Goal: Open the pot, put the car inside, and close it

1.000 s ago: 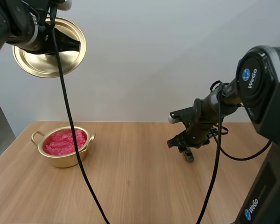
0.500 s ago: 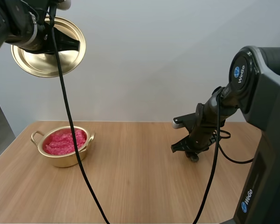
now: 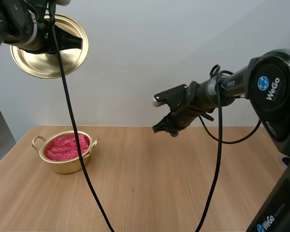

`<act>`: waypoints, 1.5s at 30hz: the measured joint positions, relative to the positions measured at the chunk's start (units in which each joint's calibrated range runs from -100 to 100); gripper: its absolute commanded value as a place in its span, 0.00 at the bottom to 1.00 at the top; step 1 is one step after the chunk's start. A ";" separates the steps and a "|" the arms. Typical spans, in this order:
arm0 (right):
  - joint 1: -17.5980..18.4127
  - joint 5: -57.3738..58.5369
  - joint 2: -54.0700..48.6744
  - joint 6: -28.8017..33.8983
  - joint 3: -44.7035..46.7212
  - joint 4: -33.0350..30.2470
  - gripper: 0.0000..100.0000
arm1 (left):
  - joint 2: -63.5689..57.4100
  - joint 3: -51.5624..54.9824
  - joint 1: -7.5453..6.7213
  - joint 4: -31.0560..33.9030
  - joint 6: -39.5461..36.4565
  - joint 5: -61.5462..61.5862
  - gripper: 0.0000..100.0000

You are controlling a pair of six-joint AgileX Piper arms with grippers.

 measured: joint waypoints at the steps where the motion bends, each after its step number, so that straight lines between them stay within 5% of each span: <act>1: 1.20 0.00 -0.81 -0.69 -0.42 0.77 0.00 | -0.52 0.00 0.00 -0.11 -0.38 0.00 0.00; 8: 9.29 -0.38 -1.28 -1.68 -4.65 3.24 0.00 | -2.63 0.00 0.51 -1.54 -1.64 6.64 0.00; 20: 22.20 -5.52 3.72 -3.59 -13.40 3.83 0.00 | -8.14 -4.52 7.07 -7.32 -1.32 3.71 0.00; 30: 23.74 -8.26 12.12 -5.16 -17.40 3.83 0.00 | -8.73 -6.46 8.61 -9.01 -1.32 6.13 0.00; 31: 23.74 -9.19 13.49 -5.60 -17.90 3.83 0.03 | -8.73 -6.46 8.78 -9.04 -1.32 6.31 0.00; 35: 23.74 -9.84 18.24 -5.90 -19.95 3.83 0.67 | -8.73 -6.46 9.40 -9.69 -1.08 7.37 0.00; 37: 23.86 -9.68 21.64 -6.46 -21.54 4.14 0.85 | -8.73 -6.46 9.40 -10.47 -0.37 8.00 0.00; 41: 23.73 -10.62 21.57 -7.14 -22.79 4.40 0.63 | -8.73 -6.46 9.40 -10.60 0.23 8.00 0.00; 43: 23.24 -9.86 20.43 -7.14 -22.79 4.40 0.39 | -8.60 -6.46 9.40 -10.60 0.23 8.00 0.00; 45: 22.43 -7.71 18.72 -7.14 -22.79 4.40 0.02 | -8.18 -6.46 9.40 -10.60 0.87 8.00 0.00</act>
